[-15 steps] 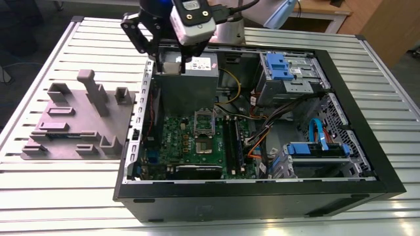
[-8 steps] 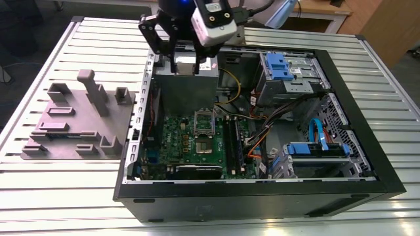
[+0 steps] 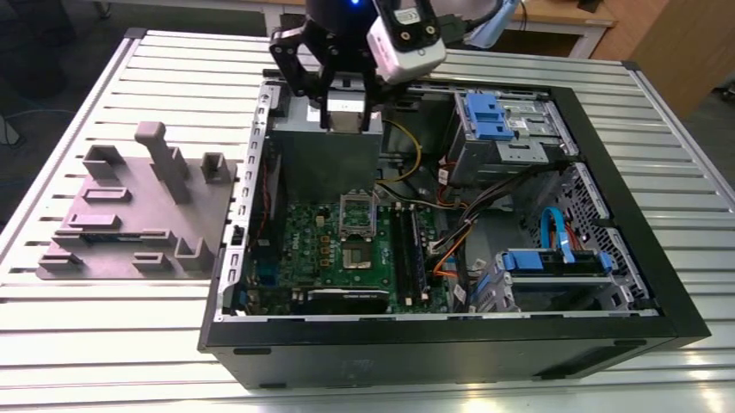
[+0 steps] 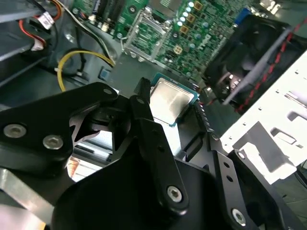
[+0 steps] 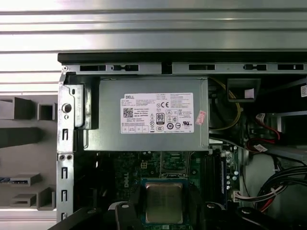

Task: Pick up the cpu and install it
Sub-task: 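Pick up the cpu and move it towards the insertion slot, then place the cpu into insertion slot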

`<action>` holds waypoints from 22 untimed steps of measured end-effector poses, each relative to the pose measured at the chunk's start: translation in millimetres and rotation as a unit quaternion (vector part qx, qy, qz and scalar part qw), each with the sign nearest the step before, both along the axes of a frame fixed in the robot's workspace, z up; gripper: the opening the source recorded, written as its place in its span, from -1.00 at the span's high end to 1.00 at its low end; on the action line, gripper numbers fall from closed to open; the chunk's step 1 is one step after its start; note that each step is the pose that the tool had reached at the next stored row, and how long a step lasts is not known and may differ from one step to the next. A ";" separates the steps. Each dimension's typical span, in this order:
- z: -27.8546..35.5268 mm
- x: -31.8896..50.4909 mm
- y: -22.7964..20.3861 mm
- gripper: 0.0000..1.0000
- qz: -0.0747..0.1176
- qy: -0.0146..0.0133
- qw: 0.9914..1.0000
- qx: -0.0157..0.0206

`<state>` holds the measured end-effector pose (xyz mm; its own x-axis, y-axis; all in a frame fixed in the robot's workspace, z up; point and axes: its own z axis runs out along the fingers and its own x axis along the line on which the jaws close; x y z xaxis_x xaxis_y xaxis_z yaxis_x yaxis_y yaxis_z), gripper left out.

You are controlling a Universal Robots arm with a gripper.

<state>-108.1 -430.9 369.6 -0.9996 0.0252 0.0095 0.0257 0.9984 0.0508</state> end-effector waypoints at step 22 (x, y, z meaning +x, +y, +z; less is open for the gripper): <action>-3.5 12.6 -1.5 0.06 0.000 0.000 1.000 0.000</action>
